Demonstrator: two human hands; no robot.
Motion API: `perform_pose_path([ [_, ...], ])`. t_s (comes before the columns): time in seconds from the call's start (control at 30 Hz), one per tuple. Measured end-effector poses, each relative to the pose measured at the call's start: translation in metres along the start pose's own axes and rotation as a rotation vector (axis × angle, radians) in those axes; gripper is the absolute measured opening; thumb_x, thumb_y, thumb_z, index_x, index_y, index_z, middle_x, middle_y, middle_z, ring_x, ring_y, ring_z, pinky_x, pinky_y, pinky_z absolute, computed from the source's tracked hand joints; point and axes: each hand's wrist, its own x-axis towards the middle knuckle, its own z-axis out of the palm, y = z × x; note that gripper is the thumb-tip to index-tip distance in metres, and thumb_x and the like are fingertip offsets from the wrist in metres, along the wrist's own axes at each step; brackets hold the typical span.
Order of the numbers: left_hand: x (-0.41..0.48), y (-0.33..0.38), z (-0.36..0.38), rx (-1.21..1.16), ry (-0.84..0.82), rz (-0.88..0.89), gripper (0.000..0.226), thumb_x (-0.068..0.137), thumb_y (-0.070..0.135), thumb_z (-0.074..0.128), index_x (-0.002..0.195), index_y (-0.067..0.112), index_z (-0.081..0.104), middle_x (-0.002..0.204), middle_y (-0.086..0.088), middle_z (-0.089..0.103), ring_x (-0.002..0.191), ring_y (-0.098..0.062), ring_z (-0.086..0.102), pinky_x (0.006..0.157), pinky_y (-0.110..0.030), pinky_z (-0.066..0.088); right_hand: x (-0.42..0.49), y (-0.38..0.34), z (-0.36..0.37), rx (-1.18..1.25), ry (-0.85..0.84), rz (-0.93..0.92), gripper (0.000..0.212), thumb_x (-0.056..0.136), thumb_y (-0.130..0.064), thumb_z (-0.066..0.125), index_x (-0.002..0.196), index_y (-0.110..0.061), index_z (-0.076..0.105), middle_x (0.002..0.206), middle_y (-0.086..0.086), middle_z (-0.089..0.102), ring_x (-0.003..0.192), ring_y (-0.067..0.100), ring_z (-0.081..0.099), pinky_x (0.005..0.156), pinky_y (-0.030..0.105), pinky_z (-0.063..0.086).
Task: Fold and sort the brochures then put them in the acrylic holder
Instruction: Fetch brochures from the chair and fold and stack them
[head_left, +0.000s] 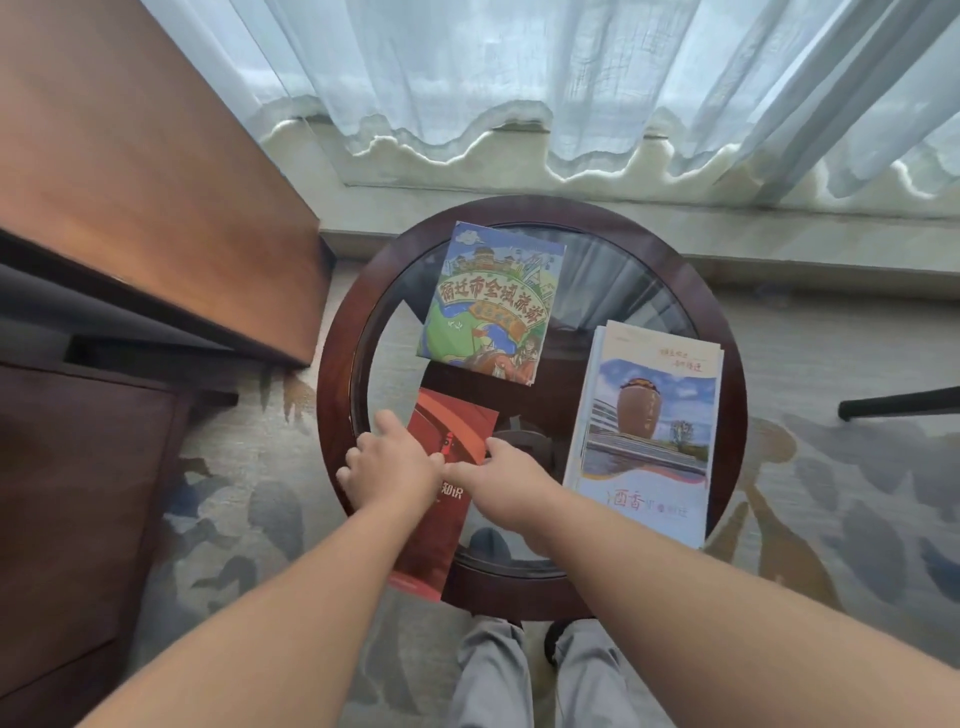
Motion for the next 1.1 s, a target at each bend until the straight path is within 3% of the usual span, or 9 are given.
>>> perform_pose_path([
  [0.17,0.001,-0.008,-0.001,-0.305,-0.061,0.039,0.02,0.088,0.023,0.055,0.106,0.015,0.052,0.119,-0.01,0.05,0.098,-0.029,0.056,0.081,-0.037,0.042,0.0,0.002,-0.006,0.13,0.012,0.03,0.03,0.084,-0.032,0.067,0.11,-0.02,0.059,0.109,0.003,0.069,0.098,0.021,0.067,0.09,0.04,0.055],
  [0.3,-0.005,-0.017,-0.001,-0.441,-0.046,0.133,0.006,0.087,0.015,0.046,0.084,0.02,0.046,0.098,-0.002,0.054,0.083,-0.022,0.053,0.066,-0.034,0.036,-0.004,0.004,-0.019,0.181,0.047,0.016,0.017,0.088,-0.03,0.067,0.092,-0.027,0.052,0.094,-0.009,0.064,0.081,0.007,0.064,0.063,0.023,0.049],
  [0.37,-0.011,-0.02,0.004,-0.408,-0.042,0.135,0.01,0.089,0.015,0.045,0.082,0.021,0.043,0.092,-0.003,0.057,0.088,-0.028,0.054,0.07,-0.037,0.04,-0.01,0.005,-0.025,0.16,0.042,0.047,0.035,0.088,-0.033,0.067,0.117,-0.023,0.051,0.109,-0.006,0.065,0.093,0.011,0.064,0.074,0.026,0.052],
  [0.43,-0.015,-0.018,0.005,-0.427,-0.023,0.099,0.012,0.092,0.015,0.045,0.082,0.021,0.041,0.09,-0.005,0.058,0.088,-0.031,0.055,0.072,-0.038,0.041,-0.013,0.009,-0.03,0.1,0.042,0.093,0.078,0.087,-0.041,0.067,0.15,-0.013,0.031,0.145,0.005,0.05,0.125,0.024,0.053,0.102,0.038,0.046],
  [0.6,-0.023,0.002,-0.005,-0.641,-0.033,0.104,0.009,0.099,0.018,0.043,0.09,0.02,0.044,0.088,-0.005,0.059,0.076,-0.022,0.058,0.068,-0.042,0.05,-0.018,0.014,-0.035,0.092,0.072,0.083,0.089,0.09,-0.043,0.063,0.157,-0.01,0.014,0.16,0.01,0.028,0.144,0.029,0.032,0.111,0.039,0.032],
  [0.73,-0.032,0.018,-0.018,-0.834,-0.059,0.165,0.011,0.099,0.018,0.046,0.089,0.021,0.048,0.091,-0.009,0.062,0.076,-0.021,0.062,0.065,-0.042,0.056,-0.017,0.003,-0.05,0.249,0.15,0.095,0.069,0.095,-0.032,0.06,0.153,-0.011,0.029,0.149,0.01,0.044,0.131,0.031,0.048,0.103,0.04,0.045],
  [0.83,-0.038,0.031,-0.029,-0.95,-0.101,0.182,0.007,0.099,0.018,0.049,0.092,0.021,0.05,0.098,-0.014,0.065,0.091,-0.032,0.065,0.079,-0.052,0.057,-0.017,-0.003,-0.065,0.363,0.166,0.058,0.016,0.096,-0.014,0.056,0.11,-0.011,0.065,0.111,0.012,0.07,0.097,0.028,0.069,0.092,0.051,0.056],
  [0.93,-0.043,0.047,-0.037,-0.994,-0.116,0.259,0.013,0.097,0.018,0.053,0.096,0.031,0.05,0.095,-0.006,0.065,0.088,-0.022,0.068,0.07,-0.04,0.058,-0.022,-0.006,-0.082,0.352,0.212,0.028,0.02,0.096,-0.007,0.053,0.082,-0.016,0.064,0.095,0.013,0.073,0.082,0.027,0.069,0.086,0.052,0.058],
  [1.1,-0.055,0.074,-0.034,-0.721,-0.092,0.473,0.028,0.092,0.014,0.057,0.113,0.031,0.048,0.086,-0.002,0.061,0.085,-0.018,0.063,0.08,-0.041,0.051,-0.034,0.002,-0.115,0.279,0.358,-0.042,0.016,0.093,-0.01,0.052,0.092,-0.019,0.065,0.091,0.005,0.074,0.086,0.026,0.071,0.084,0.05,0.058],
])
